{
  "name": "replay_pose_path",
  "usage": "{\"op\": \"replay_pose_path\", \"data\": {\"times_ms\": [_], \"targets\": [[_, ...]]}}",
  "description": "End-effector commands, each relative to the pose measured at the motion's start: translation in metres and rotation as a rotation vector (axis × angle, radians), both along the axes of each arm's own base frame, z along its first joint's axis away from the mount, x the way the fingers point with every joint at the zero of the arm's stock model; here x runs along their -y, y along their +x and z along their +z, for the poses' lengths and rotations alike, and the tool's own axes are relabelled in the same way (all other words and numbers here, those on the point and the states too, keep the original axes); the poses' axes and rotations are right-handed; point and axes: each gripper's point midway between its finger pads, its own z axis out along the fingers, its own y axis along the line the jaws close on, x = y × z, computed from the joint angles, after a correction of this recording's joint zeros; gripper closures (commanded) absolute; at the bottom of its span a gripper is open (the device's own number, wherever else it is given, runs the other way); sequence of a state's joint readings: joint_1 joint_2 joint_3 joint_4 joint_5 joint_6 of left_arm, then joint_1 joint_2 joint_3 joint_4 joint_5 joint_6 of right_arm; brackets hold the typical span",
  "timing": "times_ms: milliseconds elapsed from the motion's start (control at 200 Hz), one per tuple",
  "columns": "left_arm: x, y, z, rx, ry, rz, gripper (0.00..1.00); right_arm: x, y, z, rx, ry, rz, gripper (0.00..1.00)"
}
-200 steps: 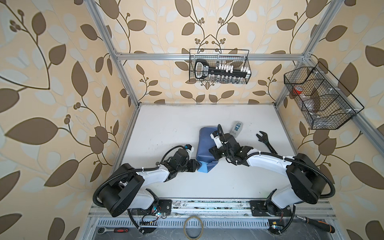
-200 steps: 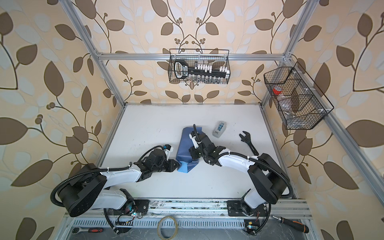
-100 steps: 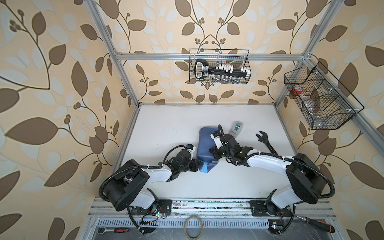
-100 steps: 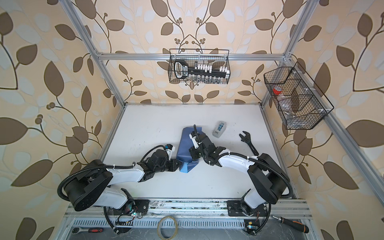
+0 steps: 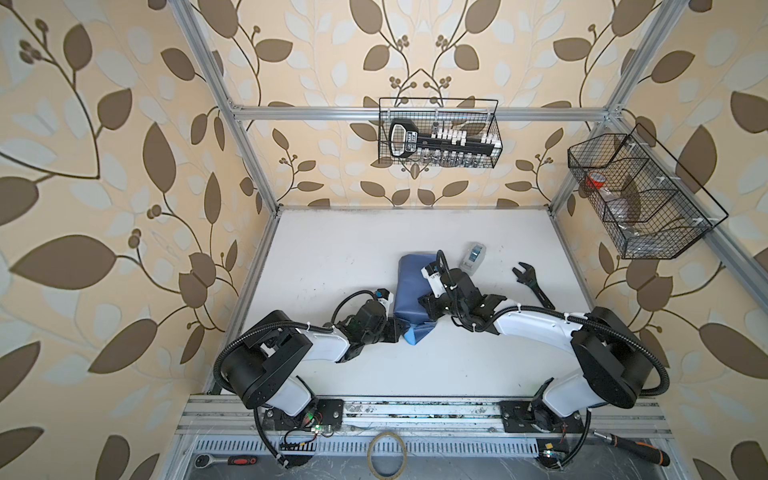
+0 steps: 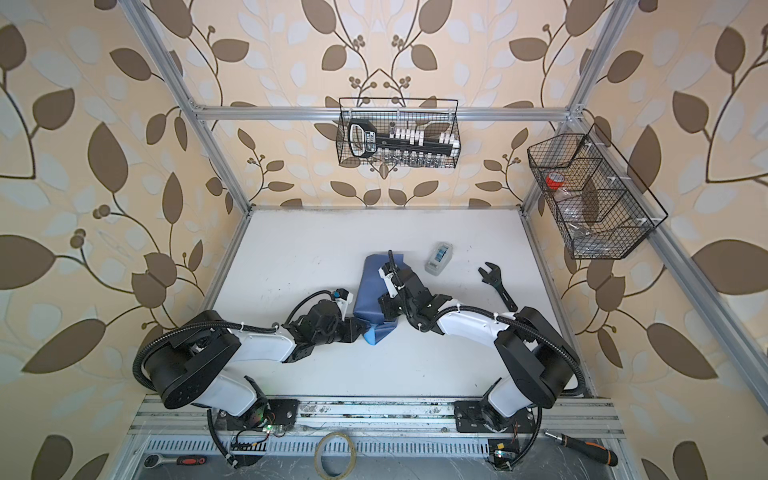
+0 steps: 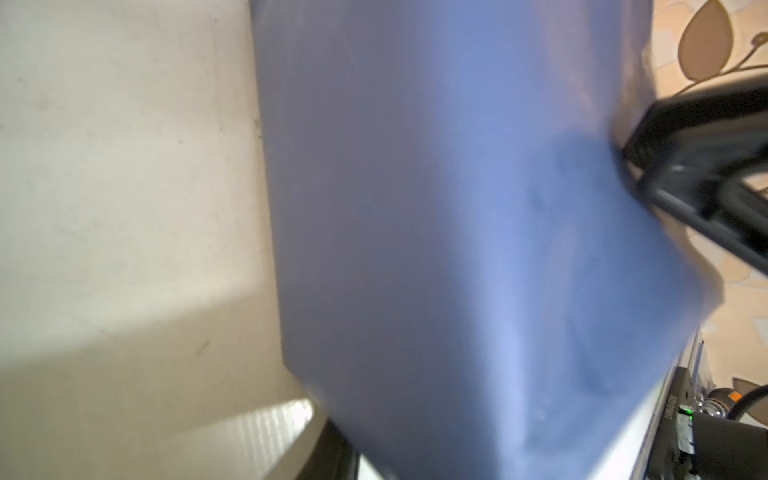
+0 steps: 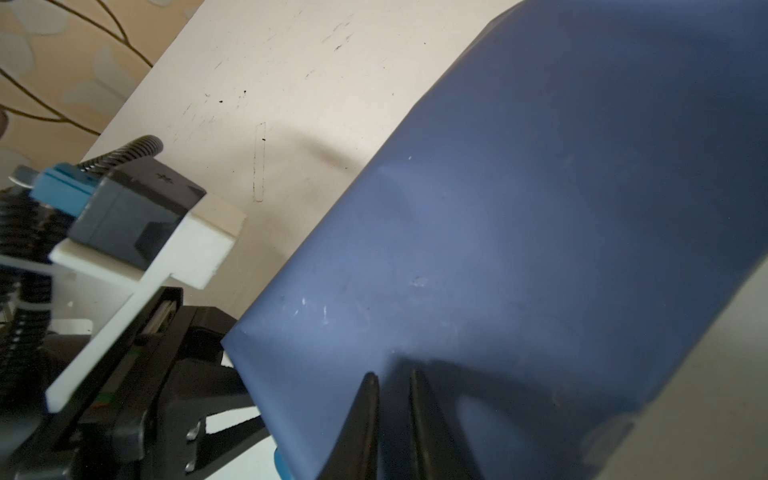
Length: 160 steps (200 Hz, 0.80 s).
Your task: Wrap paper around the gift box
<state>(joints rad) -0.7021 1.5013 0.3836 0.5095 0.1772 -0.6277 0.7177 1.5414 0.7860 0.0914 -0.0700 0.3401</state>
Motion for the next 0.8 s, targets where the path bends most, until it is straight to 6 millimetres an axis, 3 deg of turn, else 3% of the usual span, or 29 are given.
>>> {"op": "replay_pose_path", "data": {"times_ms": [0,215,425,795], "targets": [[0.001,0.01,0.005,0.053,0.008,0.019,0.73,0.02,-0.039,-0.058,-0.186,-0.135,0.031,0.84],[0.003,0.011,0.014,0.08,-0.024,0.023,0.73,0.021,-0.039,-0.058,-0.187,-0.137,0.031,0.84],[0.007,0.011,0.028,0.123,-0.068,0.02,0.82,0.021,-0.04,-0.058,-0.186,-0.137,0.032,0.85],[-0.007,0.017,0.025,0.162,-0.051,0.1,0.86,0.02,-0.039,-0.059,-0.187,-0.137,0.033,0.86]]}}
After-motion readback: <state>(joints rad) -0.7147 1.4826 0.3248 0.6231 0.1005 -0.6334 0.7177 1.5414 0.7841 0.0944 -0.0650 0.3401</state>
